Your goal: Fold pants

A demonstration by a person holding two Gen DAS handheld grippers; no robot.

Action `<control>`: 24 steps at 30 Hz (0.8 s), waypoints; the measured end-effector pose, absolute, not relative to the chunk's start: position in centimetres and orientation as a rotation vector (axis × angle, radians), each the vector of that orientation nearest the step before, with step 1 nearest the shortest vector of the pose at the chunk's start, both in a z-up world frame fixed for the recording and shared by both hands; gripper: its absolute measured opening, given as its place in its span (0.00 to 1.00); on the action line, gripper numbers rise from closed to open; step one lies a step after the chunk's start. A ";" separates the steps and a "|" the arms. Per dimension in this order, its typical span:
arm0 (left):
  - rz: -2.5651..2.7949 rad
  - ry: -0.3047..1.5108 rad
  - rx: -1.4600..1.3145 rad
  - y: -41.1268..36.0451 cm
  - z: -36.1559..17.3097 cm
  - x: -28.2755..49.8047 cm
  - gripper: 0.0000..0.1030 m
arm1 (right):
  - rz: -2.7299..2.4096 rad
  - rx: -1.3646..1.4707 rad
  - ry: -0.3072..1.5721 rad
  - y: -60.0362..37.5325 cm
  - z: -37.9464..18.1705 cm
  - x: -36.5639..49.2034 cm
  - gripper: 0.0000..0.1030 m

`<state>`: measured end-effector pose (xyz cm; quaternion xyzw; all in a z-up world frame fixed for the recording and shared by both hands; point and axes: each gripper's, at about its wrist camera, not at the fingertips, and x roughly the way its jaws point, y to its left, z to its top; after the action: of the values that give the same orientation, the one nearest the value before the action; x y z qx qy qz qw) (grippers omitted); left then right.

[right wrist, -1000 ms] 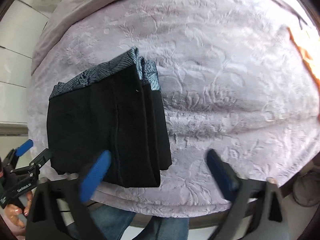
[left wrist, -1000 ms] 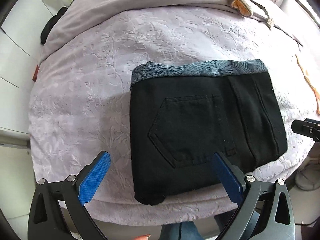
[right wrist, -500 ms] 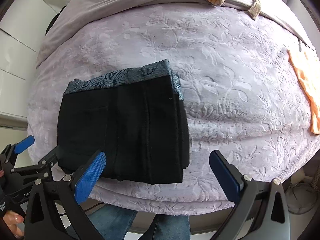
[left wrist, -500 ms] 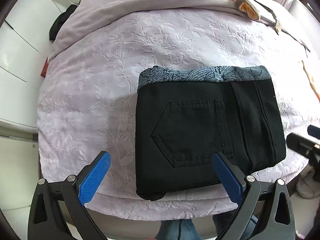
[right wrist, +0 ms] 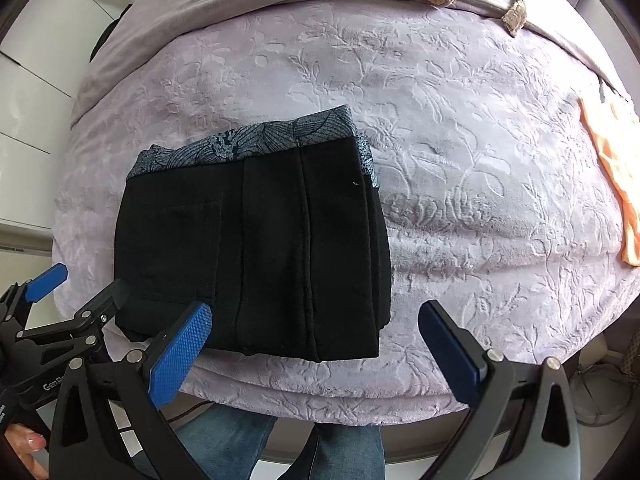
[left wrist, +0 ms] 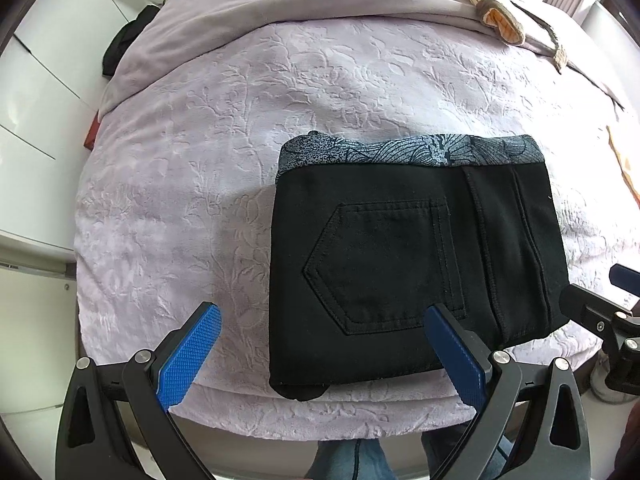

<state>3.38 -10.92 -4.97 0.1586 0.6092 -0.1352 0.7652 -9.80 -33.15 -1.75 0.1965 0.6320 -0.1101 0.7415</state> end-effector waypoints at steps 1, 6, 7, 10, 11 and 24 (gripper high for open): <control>-0.294 1.325 0.346 -10.9 -5.0 3.4 0.99 | -0.241 0.429 1.386 -33.1 -1.7 -9.8 1.00; -0.296 1.324 0.346 -10.9 -5.0 3.3 0.99 | -0.244 0.422 1.386 -33.0 -1.8 -9.8 1.00; -0.297 1.326 0.344 -10.9 -5.0 3.4 0.99 | -0.243 0.420 1.387 -33.0 -1.8 -9.7 1.00; -0.296 1.332 0.343 -10.9 -5.0 3.4 0.99 | -0.243 0.415 1.390 -33.1 -1.8 -9.5 1.00; -0.296 1.334 0.344 -10.9 -5.0 3.4 0.99 | -0.242 0.414 1.390 -33.1 -1.8 -9.5 1.00; -0.297 1.334 0.343 -10.9 -5.1 3.6 0.99 | -0.238 0.395 1.401 -32.9 -2.0 -9.1 1.00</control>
<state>3.57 -10.89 -5.13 0.1575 0.6132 -0.1366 0.7619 -9.08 -32.87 -2.02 0.1801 0.6386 -0.1085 0.7403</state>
